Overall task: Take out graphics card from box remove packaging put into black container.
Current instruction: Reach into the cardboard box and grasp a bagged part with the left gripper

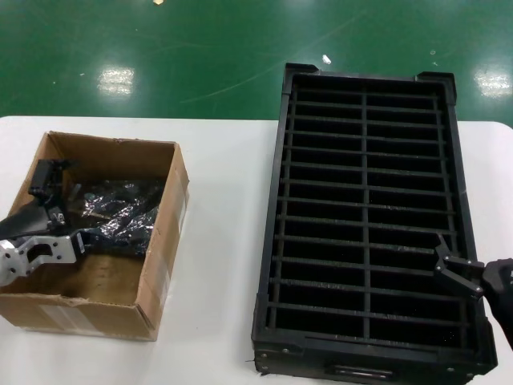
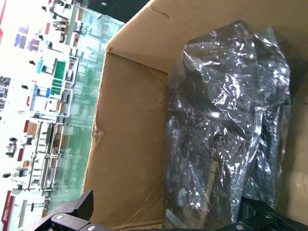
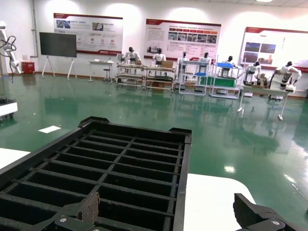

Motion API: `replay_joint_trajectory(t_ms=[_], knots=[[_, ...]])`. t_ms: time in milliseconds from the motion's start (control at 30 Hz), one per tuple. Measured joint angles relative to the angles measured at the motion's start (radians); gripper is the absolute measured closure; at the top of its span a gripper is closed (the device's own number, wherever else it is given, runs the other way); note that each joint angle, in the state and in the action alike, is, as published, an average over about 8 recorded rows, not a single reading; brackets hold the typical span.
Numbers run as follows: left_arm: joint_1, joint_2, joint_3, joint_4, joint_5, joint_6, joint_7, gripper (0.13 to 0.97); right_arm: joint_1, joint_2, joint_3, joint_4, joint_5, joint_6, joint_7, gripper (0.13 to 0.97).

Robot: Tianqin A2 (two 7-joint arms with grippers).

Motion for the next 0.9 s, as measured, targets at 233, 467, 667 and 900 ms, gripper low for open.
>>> replay_joint_trajectory(t_ms=[233, 467, 667, 900], knots=[[0.006, 0.008, 0.001, 0.000, -0.017, 0.015, -0.005, 0.132, 0.000, 0.000, 0.000, 0.000, 0.000, 0.000, 0.000, 0.129], [0.015, 0.007, 0.001, 0.000, -0.031, 0.042, 0.010, 0.132, 0.000, 0.000, 0.000, 0.000, 0.000, 0.000, 0.000, 0.129], [0.021, 0.006, -0.016, 0.000, -0.057, 0.067, 0.040, 0.137, 0.000, 0.000, 0.000, 0.000, 0.000, 0.000, 0.000, 0.129], [0.025, 0.003, -0.033, -0.001, -0.084, 0.103, 0.063, 0.175, 0.000, 0.000, 0.000, 0.000, 0.000, 0.000, 0.000, 0.129]])
